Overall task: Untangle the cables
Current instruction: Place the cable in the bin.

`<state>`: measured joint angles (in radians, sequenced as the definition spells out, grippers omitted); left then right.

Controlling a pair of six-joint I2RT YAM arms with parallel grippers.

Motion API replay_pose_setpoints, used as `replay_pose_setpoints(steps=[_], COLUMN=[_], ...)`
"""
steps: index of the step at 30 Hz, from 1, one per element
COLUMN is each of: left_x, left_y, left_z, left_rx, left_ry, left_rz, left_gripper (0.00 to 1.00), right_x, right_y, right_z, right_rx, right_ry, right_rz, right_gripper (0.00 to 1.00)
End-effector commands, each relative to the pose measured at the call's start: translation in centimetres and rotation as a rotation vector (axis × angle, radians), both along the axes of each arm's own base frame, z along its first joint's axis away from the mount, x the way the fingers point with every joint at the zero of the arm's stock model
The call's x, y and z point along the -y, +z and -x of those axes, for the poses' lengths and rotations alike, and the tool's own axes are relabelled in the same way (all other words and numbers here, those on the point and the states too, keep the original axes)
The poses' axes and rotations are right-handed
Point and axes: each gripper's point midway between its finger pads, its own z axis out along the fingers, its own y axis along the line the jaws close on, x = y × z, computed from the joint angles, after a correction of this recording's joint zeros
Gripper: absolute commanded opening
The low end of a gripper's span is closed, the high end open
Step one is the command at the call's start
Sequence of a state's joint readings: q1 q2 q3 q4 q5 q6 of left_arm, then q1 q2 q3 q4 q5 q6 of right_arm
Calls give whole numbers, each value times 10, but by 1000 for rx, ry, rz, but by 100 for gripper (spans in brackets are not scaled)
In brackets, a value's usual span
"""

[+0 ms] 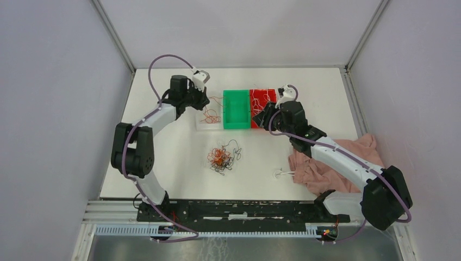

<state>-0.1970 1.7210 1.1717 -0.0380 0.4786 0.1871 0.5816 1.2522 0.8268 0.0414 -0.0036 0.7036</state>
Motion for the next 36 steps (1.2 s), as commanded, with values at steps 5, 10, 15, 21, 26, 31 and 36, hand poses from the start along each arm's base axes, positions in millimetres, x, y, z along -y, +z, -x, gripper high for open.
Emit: replay_pose_setpoints(steps=[5,10,15,21,26,31,36], left_x=[-13,-8,-4,4,7,-6,-21], left_y=[-24,-37,-48,-15,27,54,48], left_z=[-56,-56,-50,-42,-29,-15,-4], left_rx=[167,208,207,194,170,125,110], left_ry=[186,146,106,56,9,-9,-13], left_rz=[-260,-355,-404,-355,-225,-137,-111], left_gripper=[3,3,29,60,89,99,99], right_x=[3,0,-6,-25,-55,-88,-110], right_y=[8,5,10,7,-1,-17,-38], right_z=[1,-2,-9,-35,-69,-107,-131], right_rx=[24,15,21,11,3,-16,-52], right_ry=[-8,-6,-1,9,52,93,112], right_rz=[-18,-15,-21,-20,-19,-11,-29], right_gripper=[40,40,40,44,56,61,63])
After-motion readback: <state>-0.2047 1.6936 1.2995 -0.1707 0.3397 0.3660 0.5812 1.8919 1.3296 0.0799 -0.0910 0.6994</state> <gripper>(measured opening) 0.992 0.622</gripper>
